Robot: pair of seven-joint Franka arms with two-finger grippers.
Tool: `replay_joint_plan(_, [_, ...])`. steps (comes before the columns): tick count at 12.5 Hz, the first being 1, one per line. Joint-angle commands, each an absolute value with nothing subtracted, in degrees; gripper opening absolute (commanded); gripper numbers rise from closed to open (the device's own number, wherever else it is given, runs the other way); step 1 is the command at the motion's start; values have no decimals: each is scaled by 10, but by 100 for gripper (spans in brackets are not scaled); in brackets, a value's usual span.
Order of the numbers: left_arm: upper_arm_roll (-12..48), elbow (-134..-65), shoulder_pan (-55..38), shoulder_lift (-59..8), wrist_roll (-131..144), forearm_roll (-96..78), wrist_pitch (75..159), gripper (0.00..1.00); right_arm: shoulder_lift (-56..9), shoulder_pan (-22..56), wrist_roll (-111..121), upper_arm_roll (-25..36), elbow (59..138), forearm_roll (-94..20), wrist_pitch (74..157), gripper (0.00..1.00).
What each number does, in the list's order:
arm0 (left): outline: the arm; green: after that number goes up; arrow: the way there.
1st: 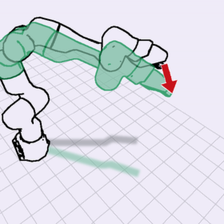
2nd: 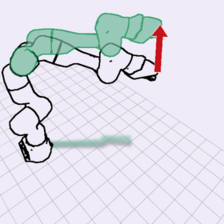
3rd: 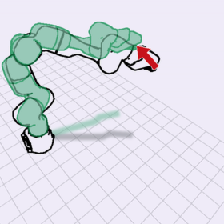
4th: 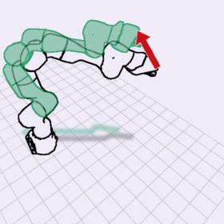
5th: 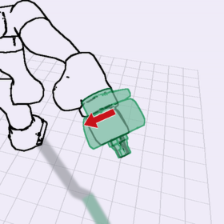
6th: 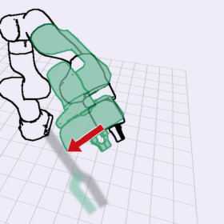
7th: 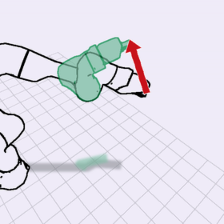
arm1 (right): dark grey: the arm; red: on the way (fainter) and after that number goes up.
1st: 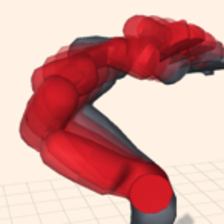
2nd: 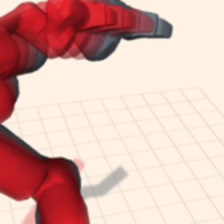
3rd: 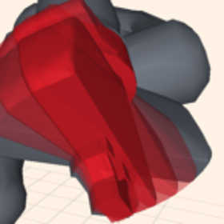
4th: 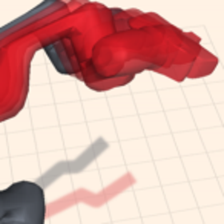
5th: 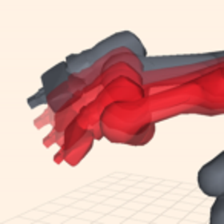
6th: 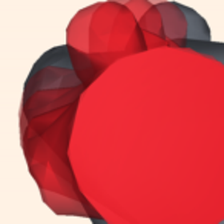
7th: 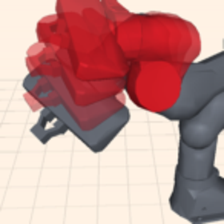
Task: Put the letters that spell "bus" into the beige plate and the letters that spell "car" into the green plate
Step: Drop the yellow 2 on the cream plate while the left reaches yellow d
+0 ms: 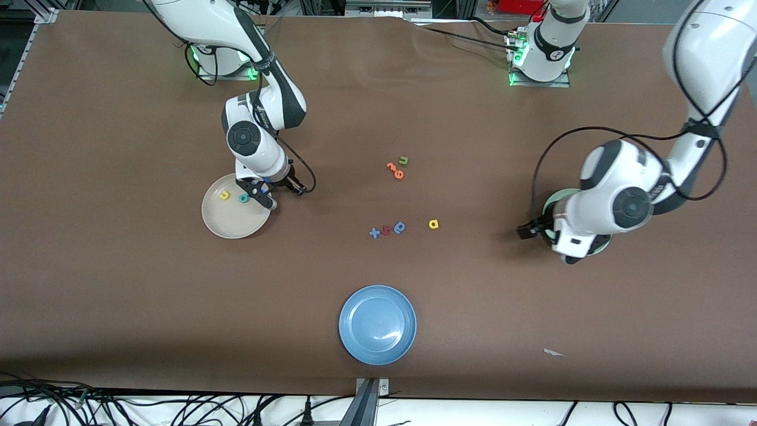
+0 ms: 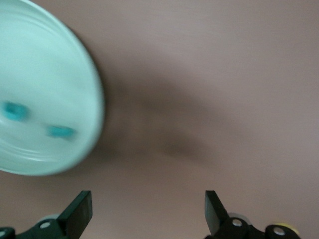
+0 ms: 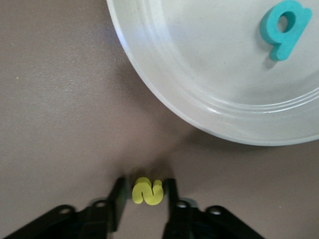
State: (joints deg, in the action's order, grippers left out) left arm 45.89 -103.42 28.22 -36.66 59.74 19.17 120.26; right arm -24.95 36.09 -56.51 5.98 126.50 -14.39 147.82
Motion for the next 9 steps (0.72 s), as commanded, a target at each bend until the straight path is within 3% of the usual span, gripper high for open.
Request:
replay_joint_plan(1, [450, -1026, 212, -377, 686, 197, 1253, 99, -248, 365, -570, 61, 1271, -142, 1480, 6])
replay_joint_plan(5, [444, -1025, 135, -401, 684, 201, 1337, 98, -224, 364, -560, 65, 1264, -142, 1444, 5])
replay_joint_plan(9, [328, -975, -9, -442, 683, 234, 1351, 94, -194, 364, -486, 113, 1223, -141, 1349, 5])
